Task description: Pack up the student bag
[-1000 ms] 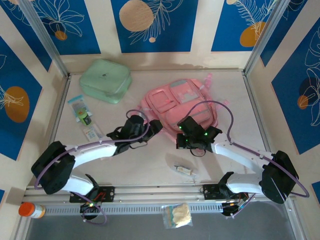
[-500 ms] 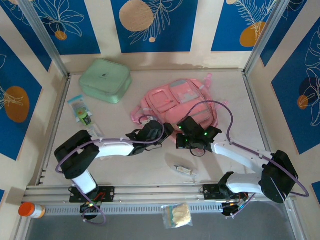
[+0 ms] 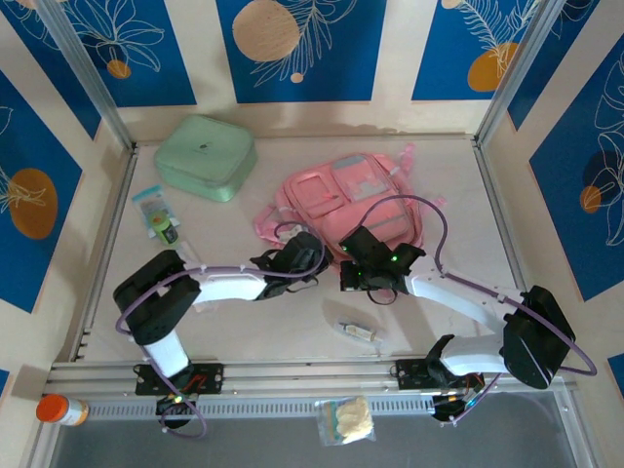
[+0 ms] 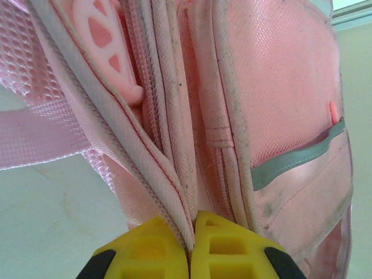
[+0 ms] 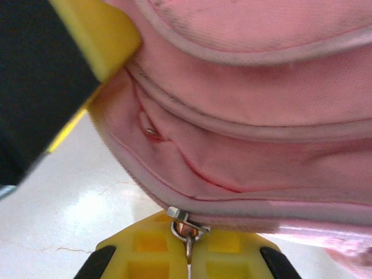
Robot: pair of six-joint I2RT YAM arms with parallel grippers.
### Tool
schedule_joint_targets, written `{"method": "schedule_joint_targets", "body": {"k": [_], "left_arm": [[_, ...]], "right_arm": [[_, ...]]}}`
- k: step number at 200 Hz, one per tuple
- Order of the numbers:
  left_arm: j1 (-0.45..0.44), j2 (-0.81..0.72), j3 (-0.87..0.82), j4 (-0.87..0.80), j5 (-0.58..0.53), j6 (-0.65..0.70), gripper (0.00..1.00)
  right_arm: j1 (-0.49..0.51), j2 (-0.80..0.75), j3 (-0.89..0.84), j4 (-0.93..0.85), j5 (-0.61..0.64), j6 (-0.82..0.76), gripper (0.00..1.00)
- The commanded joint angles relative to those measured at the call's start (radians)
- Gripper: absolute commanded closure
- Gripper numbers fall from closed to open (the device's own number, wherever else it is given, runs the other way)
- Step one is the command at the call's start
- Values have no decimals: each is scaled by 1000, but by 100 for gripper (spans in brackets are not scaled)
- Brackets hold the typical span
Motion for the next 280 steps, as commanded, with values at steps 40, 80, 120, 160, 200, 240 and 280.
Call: {"method": "schedule_joint_targets", "body": {"k": [40,80,120,160,200,240,280], "left_arm": [[255,-189,-24,-203,58,274,100],[382,-208,-4,-253,156,369,100],[383,-171,6,-209,211,374,100],[416,-71,159,-242,312,506,100],[459,-52,198,-258,410,569,76],[482,-272,-38,-223,432,518,44],[372,-445,-234,-187,345,253,29]], "right_arm": [[-40,-68,-6,-175,23,62,100],[-98,-65,-5,-186,-41,30,100],[-3,-23,76,-100,-140,4,100],[16,26,121,-23,-216,15,100],[40,135,156,129,-256,61,100],[60,182,169,165,-235,77,100],[94,184,163,162,-172,80,100]]}}
